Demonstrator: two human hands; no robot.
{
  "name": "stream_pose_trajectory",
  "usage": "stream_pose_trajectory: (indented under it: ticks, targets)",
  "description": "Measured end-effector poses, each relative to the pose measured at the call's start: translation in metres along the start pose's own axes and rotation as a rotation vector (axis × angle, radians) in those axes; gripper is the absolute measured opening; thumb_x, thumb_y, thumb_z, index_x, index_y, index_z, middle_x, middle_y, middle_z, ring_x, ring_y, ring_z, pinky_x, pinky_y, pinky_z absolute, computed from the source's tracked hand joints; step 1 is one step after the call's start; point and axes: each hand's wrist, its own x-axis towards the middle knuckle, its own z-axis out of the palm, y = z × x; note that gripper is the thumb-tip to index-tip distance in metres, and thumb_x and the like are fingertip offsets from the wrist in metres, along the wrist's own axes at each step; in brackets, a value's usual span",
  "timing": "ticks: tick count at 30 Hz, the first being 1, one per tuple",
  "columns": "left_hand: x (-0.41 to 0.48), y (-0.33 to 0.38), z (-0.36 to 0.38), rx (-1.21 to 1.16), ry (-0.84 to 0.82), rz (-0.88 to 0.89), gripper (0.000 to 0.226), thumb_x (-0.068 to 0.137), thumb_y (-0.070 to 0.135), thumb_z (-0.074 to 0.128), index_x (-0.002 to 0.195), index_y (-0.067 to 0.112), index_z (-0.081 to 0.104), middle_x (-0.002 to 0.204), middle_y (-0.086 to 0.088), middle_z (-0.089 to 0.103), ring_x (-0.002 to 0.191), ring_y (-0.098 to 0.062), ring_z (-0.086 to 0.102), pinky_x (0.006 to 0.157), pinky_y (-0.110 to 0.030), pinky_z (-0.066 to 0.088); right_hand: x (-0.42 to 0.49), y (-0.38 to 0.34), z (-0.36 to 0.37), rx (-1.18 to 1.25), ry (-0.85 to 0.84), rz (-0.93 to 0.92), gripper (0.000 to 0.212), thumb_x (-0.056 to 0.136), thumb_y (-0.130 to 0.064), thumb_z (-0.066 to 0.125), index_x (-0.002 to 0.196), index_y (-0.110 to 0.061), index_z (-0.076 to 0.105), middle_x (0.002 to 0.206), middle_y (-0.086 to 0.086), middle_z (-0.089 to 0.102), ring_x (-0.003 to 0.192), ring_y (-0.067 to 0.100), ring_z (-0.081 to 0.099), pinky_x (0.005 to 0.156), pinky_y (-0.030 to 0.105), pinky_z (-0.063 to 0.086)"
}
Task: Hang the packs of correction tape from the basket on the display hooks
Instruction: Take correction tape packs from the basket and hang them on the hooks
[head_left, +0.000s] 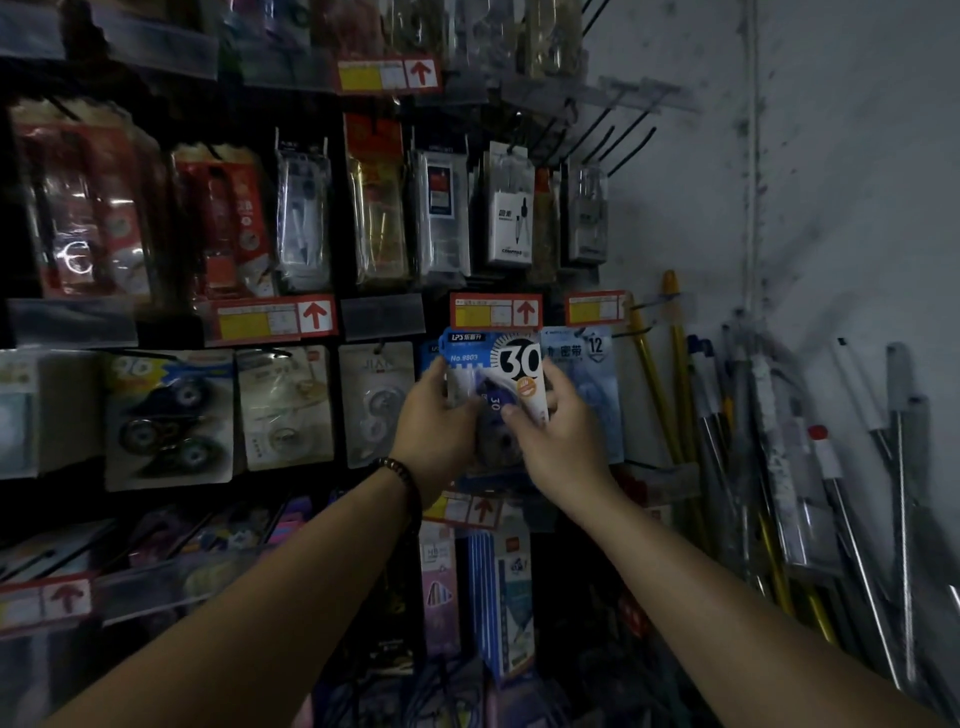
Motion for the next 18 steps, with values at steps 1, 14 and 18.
stream_pose_trajectory:
  ticks: [1,14,18]
  targets:
    - [0.003,-0.002,0.000,0.004,0.032,-0.001,0.046,0.104,0.008,0.060,0.144,0.028,0.053,0.127,0.003,0.070,0.111,-0.018,0.073,0.093,-0.046,0.064,0.001,0.001,0.001,-0.001,0.018,-0.008,0.055,0.098,-0.018,0.071,0.148,-0.029,0.051,0.124,-0.004,0.071,0.109,0.013,0.069,0.090,0.032,0.059]
    - [0.011,-0.008,-0.002,0.152,0.127,0.002,0.086,0.087,0.009,0.084,0.157,0.031,0.041,0.122,-0.003,0.071,0.106,-0.019,0.073,0.088,-0.046,0.065,0.021,0.013,0.011,-0.009,0.047,0.034,0.073,0.096,-0.033,0.070,0.161,-0.030,0.035,0.142,-0.002,0.064,0.124,0.020,0.066,0.099,0.048,0.059]
    - [0.005,-0.006,-0.005,0.207,0.120,0.036,0.077,0.088,0.009,0.081,0.156,0.026,0.047,0.086,0.008,0.072,0.079,-0.008,0.073,0.074,-0.030,0.065,0.019,0.007,0.008,-0.049,0.017,0.057,0.064,0.095,-0.037,0.069,0.155,-0.028,0.048,0.126,-0.007,0.071,0.113,0.015,0.070,0.091,0.040,0.062]
